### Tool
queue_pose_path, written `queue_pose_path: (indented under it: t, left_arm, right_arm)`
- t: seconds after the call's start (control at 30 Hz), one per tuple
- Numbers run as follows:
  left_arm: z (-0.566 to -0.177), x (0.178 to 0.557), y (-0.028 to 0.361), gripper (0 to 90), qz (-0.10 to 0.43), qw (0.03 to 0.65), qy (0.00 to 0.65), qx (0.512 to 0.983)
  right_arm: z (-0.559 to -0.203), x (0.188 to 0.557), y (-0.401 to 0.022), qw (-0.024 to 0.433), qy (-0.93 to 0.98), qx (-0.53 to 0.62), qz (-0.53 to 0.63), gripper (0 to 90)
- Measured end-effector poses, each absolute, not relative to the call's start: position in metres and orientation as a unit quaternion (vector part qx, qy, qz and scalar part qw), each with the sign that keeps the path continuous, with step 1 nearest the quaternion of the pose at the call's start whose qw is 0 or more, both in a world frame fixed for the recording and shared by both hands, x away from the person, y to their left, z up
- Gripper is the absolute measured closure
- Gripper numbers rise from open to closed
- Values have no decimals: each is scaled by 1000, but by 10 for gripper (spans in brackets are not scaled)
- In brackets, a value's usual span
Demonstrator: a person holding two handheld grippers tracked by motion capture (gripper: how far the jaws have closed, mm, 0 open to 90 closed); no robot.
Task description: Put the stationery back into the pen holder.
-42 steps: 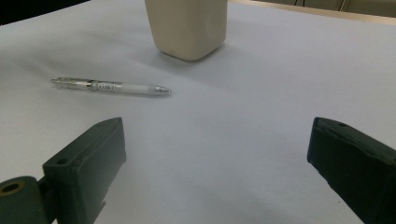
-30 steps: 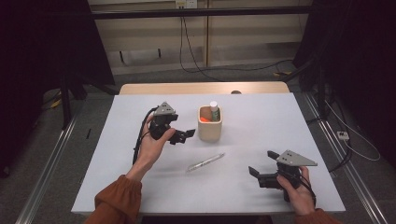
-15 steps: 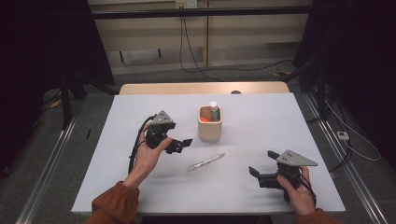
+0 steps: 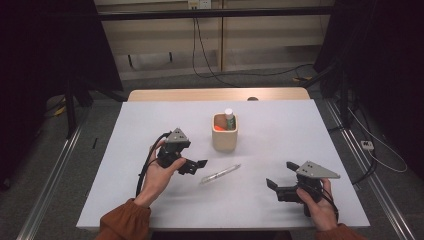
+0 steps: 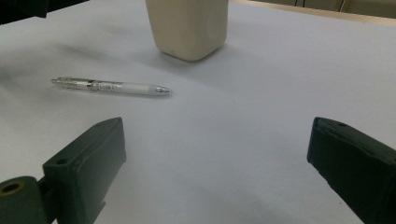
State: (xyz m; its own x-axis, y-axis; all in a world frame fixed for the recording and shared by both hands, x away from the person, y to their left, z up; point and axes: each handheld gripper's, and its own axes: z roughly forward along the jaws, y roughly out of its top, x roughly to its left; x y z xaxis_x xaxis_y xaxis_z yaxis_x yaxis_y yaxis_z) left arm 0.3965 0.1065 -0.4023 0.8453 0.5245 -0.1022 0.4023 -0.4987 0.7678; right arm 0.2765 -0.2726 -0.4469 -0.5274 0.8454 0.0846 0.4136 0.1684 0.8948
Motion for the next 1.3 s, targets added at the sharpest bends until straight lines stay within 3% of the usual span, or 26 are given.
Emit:
queue_pose_path:
  t: [0.47, 1.03, 1.3]
  left_arm:
    - [-413, 392, 85, 74, 34, 405, 260, 876]
    - [-423, 391, 49, 98, 23, 389, 231, 892]
    - [-428, 392, 34, 181, 37, 367, 232, 900]
  right_arm:
    - [-447, 276, -273, 224, 731, 431, 480, 44]
    - [-447, 276, -272, 224, 731, 431, 480, 44]
    - [-447, 277, -273, 224, 731, 431, 480, 44]
